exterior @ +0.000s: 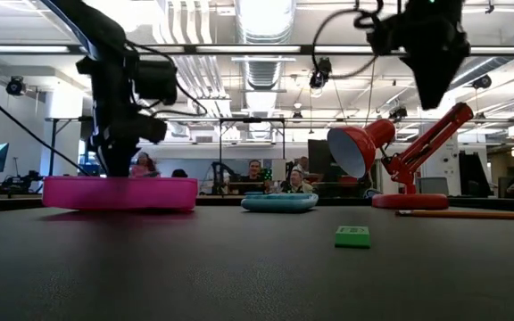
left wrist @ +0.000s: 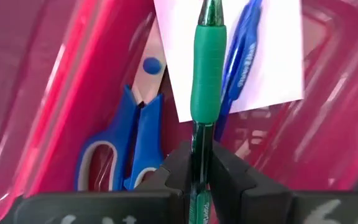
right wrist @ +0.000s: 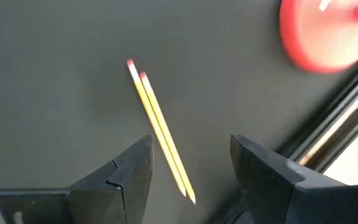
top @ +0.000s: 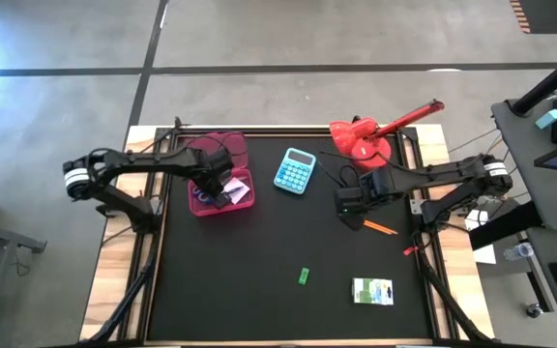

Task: Pack school essentials
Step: Put the green pen into the pink supply box, then put the bottom yellow pencil into the pink supply box

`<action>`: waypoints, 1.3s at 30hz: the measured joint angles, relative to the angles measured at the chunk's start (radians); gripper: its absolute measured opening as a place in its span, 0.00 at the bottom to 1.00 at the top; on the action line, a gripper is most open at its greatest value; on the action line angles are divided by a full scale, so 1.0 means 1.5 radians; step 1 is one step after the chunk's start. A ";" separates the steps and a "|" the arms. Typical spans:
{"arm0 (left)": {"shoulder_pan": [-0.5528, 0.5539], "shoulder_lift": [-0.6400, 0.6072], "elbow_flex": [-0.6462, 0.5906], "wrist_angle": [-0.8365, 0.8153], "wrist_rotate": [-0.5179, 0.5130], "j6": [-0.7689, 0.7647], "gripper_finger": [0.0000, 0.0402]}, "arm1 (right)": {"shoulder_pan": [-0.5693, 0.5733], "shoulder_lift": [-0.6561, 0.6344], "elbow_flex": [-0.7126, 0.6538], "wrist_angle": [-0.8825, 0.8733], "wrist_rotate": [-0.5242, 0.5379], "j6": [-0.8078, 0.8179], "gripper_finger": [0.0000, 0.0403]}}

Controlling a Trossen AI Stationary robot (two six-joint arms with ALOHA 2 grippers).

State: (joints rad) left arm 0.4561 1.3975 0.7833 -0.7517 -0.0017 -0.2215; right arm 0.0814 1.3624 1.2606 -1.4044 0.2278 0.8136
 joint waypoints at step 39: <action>-0.003 -0.028 0.088 0.001 0.058 -0.041 0.32 | 0.000 0.000 -0.244 0.147 -0.151 -0.009 0.50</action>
State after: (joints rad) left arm 0.4520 1.3549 0.9158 -0.7501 0.0859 -0.2825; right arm 0.0813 1.3624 0.8952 -1.1841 0.0013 0.7994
